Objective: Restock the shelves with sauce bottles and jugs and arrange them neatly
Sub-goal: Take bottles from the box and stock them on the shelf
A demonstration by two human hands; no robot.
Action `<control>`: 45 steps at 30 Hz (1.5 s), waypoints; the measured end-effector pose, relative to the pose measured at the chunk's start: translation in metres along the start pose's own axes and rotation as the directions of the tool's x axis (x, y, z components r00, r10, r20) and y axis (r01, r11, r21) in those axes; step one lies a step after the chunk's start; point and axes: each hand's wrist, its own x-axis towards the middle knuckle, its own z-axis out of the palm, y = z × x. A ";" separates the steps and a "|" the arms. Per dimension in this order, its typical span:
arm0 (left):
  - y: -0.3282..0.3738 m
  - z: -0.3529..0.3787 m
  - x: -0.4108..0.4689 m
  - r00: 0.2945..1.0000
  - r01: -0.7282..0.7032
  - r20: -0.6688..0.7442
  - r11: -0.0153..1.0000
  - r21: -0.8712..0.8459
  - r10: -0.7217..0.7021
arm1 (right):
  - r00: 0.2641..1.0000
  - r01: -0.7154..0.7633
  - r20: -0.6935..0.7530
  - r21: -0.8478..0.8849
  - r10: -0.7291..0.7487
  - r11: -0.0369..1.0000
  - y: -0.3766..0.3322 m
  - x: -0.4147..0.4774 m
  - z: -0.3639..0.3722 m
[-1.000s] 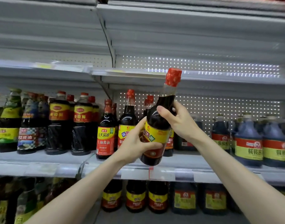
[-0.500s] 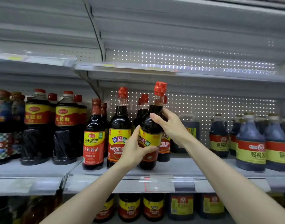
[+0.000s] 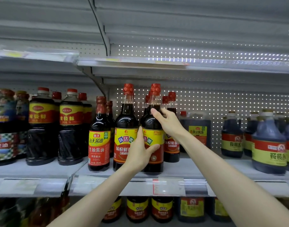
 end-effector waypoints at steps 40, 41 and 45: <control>-0.004 -0.002 -0.037 0.992 0.125 0.032 0.934 -0.334 -0.122 | 0.947 -0.287 0.216 0.232 0.239 0.929 0.011 -0.099 0.012; -0.003 -0.001 -0.038 0.992 0.128 0.032 0.931 -0.343 -0.124 | 0.953 -0.267 0.209 0.230 0.220 0.936 0.012 -0.101 0.013; 0.000 0.002 -0.037 0.991 0.135 0.023 0.924 -0.358 -0.135 | 0.964 -0.225 0.194 0.228 0.182 0.947 0.019 -0.102 0.019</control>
